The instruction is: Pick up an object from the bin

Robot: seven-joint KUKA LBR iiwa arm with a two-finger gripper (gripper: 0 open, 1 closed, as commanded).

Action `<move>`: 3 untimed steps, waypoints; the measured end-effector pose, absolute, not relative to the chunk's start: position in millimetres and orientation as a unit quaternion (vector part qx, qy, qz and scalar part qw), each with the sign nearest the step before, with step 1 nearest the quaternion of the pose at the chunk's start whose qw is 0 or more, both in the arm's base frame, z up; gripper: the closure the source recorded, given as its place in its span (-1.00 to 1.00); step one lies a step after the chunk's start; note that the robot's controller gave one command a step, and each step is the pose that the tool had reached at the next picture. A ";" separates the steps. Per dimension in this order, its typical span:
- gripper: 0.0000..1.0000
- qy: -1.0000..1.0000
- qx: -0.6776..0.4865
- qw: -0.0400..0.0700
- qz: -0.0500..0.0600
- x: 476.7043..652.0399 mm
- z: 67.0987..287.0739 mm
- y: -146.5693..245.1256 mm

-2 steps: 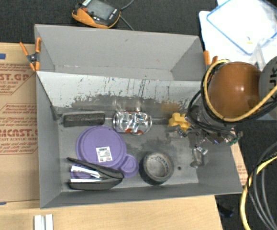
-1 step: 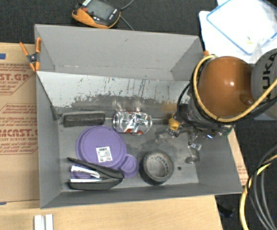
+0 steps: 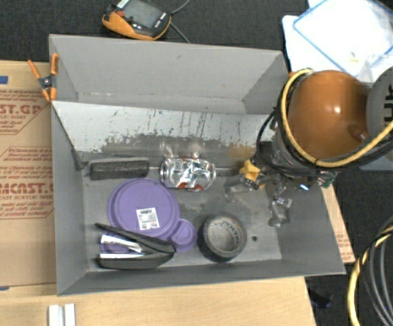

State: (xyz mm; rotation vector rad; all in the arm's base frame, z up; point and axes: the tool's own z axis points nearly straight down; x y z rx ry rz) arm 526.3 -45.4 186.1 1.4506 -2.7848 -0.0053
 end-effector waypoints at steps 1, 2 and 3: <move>-1.00 -0.787 0.617 -0.004 -0.001 519.1 158.5 38.5; -1.00 -0.901 0.434 0.000 -0.003 513.4 152.7 1.4; -1.00 -0.904 0.428 -0.001 -0.002 517.9 151.9 10.8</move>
Offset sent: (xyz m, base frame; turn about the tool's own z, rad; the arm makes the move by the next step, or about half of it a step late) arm -0.0147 0.0331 -0.0342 0.0928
